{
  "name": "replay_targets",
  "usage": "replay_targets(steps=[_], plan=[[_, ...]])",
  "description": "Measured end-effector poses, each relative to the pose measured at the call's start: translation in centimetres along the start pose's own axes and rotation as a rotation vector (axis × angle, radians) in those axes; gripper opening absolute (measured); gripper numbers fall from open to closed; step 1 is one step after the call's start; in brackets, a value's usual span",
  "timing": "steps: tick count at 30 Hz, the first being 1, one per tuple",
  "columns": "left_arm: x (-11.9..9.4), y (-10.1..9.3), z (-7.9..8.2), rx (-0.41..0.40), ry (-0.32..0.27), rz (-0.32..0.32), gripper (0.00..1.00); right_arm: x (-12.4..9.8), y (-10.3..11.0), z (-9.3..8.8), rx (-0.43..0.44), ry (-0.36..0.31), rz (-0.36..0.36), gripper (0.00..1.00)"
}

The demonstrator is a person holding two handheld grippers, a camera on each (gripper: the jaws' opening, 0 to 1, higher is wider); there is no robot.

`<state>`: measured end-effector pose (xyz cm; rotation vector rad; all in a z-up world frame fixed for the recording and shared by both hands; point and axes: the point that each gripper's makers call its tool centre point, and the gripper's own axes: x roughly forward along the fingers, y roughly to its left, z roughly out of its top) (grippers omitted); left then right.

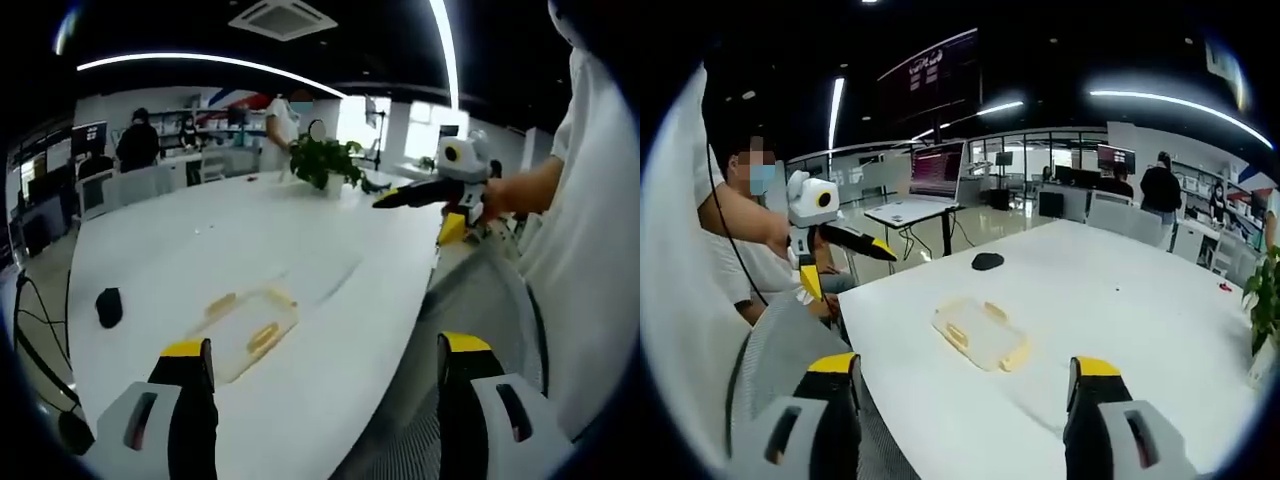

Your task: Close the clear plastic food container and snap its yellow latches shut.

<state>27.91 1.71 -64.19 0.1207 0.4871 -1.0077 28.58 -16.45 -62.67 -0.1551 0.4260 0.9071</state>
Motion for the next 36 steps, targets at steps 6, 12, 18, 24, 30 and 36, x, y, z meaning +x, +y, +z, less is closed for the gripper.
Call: replay_targets(steps=[6,12,18,24,30,36], plan=[[0.0,0.7,-0.1,0.027,0.027,-0.019,0.92,0.9,0.0,0.6,-0.028,0.015,0.032,0.84],[0.1,1.6,-0.4,0.085,0.065,-0.019,0.91,1.8,0.1,0.9,-0.074,0.038,0.049,0.81],[0.2,2.6,-0.8,0.099,0.086,-0.025,0.88,2.8,-0.1,1.1,-0.112,0.053,0.063,0.79],[0.1,3.5,-0.6,0.130,0.121,-0.044,0.86,3.7,-0.5,0.7,-0.157,0.095,0.079,0.77],[0.3,4.5,-0.8,0.186,0.154,-0.055,0.87,4.7,-0.9,0.5,-0.192,0.139,0.083,0.76],[0.8,5.2,-1.0,0.221,0.174,-0.076,0.87,5.3,-1.5,0.7,-0.191,0.150,0.095,0.74]])
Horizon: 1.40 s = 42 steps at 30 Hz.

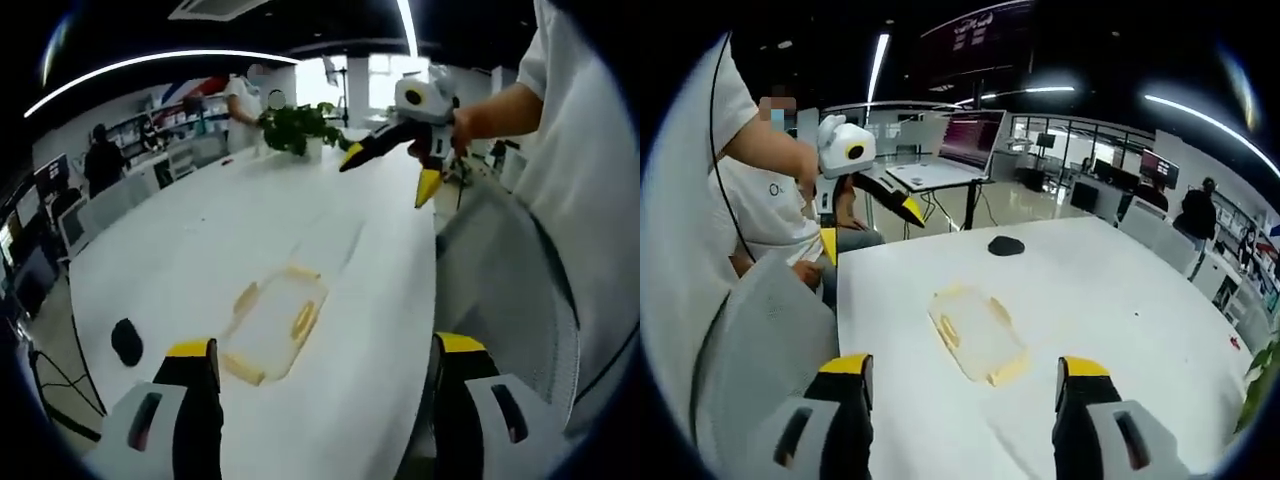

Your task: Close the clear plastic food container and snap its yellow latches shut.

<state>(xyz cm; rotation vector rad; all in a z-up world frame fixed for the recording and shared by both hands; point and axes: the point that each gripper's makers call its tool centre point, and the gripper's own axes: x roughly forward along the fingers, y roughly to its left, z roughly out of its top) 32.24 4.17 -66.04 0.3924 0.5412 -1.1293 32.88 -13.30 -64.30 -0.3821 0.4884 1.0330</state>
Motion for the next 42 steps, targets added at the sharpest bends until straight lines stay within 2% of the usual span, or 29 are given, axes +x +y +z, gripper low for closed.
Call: replay_targets(steps=[16,26,33,36,42], plan=[[0.9,2.2,-1.0,0.072,0.080,-0.038,0.89,2.0,-0.9,0.1,-0.077,0.052,0.023,0.72],[1.9,2.6,-1.7,0.116,0.129,-0.070,0.88,3.1,-1.8,-0.3,-0.085,0.078,0.040,0.72],[2.6,3.3,-2.2,0.119,0.149,-0.089,0.87,3.7,-2.6,-0.8,-0.104,0.113,0.048,0.76],[2.6,3.7,-2.3,0.110,0.151,-0.096,0.87,4.0,-3.3,-0.8,-0.092,0.117,0.031,0.82],[2.7,4.4,-2.7,0.120,0.170,-0.104,0.87,4.7,-3.6,-0.6,-0.088,0.120,0.050,0.84]])
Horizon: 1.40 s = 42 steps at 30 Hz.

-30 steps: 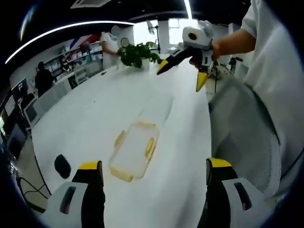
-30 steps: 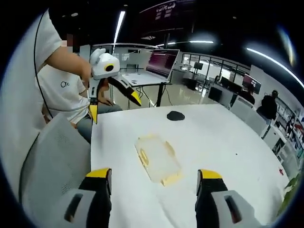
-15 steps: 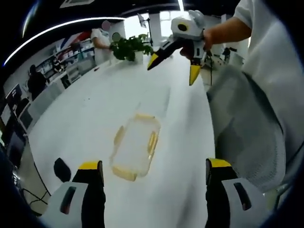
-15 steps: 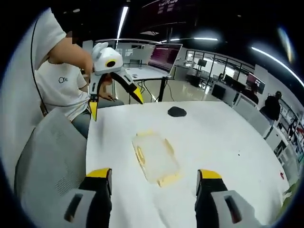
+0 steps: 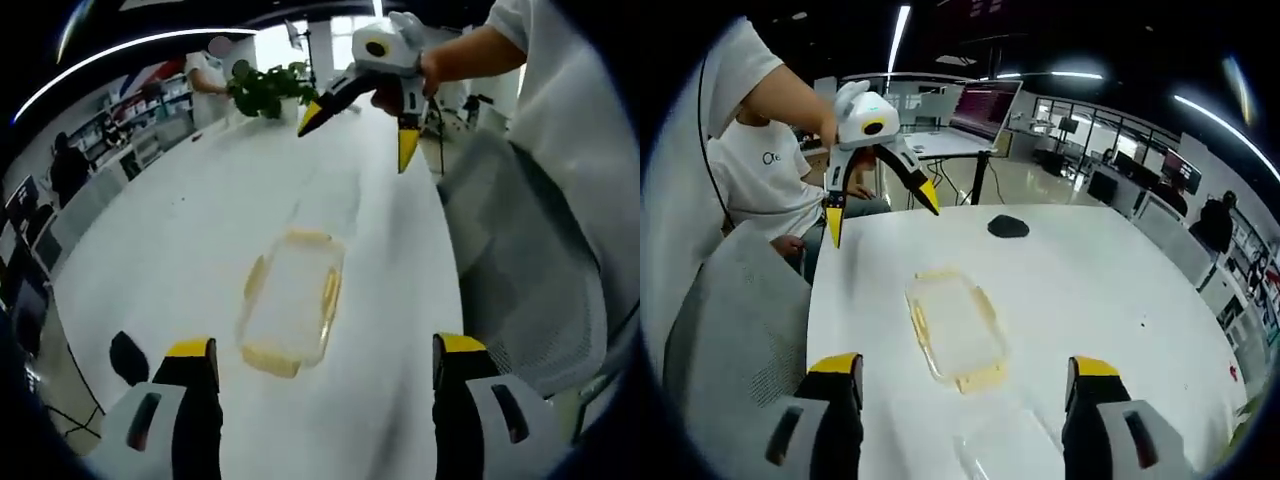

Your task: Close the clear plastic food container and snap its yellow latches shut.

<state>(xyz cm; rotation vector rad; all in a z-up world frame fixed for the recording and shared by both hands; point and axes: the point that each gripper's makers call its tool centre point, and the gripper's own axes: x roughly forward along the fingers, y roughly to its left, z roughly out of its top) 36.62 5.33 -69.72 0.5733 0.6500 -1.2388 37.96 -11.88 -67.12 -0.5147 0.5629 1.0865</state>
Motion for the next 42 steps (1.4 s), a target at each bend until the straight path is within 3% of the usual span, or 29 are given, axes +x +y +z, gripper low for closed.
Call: replay_targets(steps=[3,9,21,24,30,34,36,39,42], plan=[[0.2,0.2,-0.6,0.016,0.027,-0.006,0.87,0.4,-0.2,-0.1,0.004,0.003,0.004,0.86],[0.8,1.2,-1.2,0.000,0.036,0.000,0.88,1.4,-0.2,-0.8,0.047,0.020,0.010,0.98],[2.3,1.8,-1.6,0.025,0.069,-0.046,0.89,2.8,-0.4,-1.0,0.080,0.004,0.046,0.99],[2.6,1.8,-1.8,0.038,0.081,-0.059,0.89,3.4,-0.6,-1.5,0.024,0.022,0.045,0.99],[3.4,2.4,-2.4,0.085,0.110,-0.067,0.91,4.1,-0.7,-2.3,-0.044,0.060,0.074,0.90],[3.9,2.7,-2.7,0.094,0.121,-0.080,0.87,4.3,-0.8,-2.1,-0.100,0.054,0.102,0.74],[4.1,3.0,-2.8,0.109,0.123,-0.070,0.84,4.5,-0.5,-1.4,-0.073,0.017,0.141,0.74],[4.5,3.7,-3.2,0.098,0.144,-0.052,0.84,4.9,-1.4,-1.8,-0.082,0.037,0.122,0.72],[4.7,3.6,-2.9,0.121,0.128,-0.068,0.81,5.4,-1.6,-2.2,-0.098,0.054,0.132,0.68]])
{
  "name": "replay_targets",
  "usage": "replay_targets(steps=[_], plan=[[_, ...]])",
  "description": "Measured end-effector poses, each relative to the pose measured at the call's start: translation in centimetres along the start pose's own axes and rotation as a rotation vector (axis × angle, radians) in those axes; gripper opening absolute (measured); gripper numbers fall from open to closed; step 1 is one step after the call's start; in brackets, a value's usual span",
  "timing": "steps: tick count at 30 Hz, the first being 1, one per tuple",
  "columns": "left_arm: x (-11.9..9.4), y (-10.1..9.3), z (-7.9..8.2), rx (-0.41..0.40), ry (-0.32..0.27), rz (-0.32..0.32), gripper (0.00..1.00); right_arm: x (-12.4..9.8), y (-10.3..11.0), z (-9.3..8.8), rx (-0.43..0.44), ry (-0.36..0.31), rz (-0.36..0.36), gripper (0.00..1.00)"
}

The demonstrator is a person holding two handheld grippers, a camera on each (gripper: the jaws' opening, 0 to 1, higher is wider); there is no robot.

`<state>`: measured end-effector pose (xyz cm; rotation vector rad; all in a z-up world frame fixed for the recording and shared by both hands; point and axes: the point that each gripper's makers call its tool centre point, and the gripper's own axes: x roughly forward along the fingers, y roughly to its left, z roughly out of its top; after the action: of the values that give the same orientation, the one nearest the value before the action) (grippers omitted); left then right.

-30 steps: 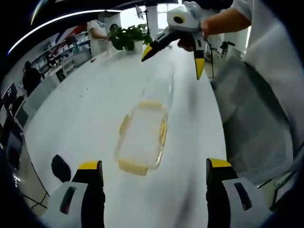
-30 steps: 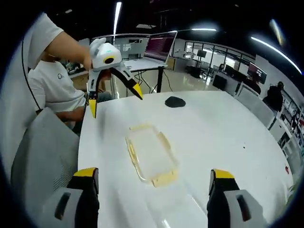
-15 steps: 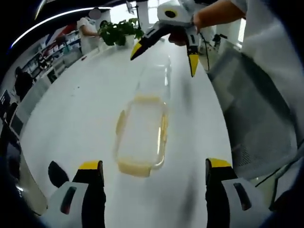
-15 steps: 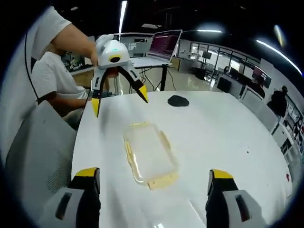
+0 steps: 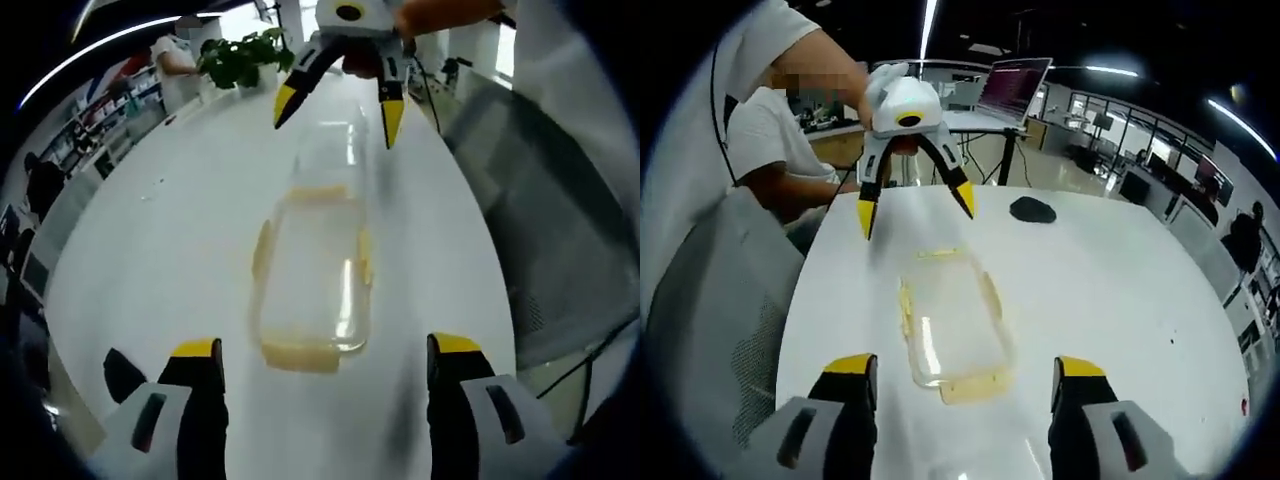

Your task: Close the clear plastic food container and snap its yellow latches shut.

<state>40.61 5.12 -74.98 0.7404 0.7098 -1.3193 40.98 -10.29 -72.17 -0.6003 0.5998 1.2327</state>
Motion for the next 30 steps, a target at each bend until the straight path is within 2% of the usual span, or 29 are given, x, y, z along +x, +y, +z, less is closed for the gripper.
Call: replay_targets(steps=[3,6,9,20,25,27,30], plan=[[0.2,0.0,0.0,0.005,-0.001,-0.010,0.79,0.4,0.1,-0.4,-0.007,0.023,0.015,0.67],[0.6,0.2,-0.6,0.024,0.025,-0.009,0.78,0.7,0.0,-0.7,-0.009,0.042,0.020,0.67],[0.7,0.3,-0.9,0.038,0.031,-0.019,0.70,0.9,-0.1,-0.9,-0.022,0.051,0.026,0.64],[1.5,0.8,-1.5,0.036,0.052,-0.040,0.69,1.8,0.3,-2.0,-0.038,0.095,0.054,0.63],[1.9,0.7,-1.8,0.068,0.059,-0.059,0.65,2.1,0.1,-2.6,-0.039,0.121,0.065,0.57],[2.2,0.8,-2.1,0.077,0.067,-0.061,0.62,2.2,0.6,-2.8,-0.005,0.128,0.096,0.54],[2.4,0.8,-2.2,0.069,0.073,-0.070,0.60,2.5,0.5,-3.0,-0.042,0.139,0.078,0.54]])
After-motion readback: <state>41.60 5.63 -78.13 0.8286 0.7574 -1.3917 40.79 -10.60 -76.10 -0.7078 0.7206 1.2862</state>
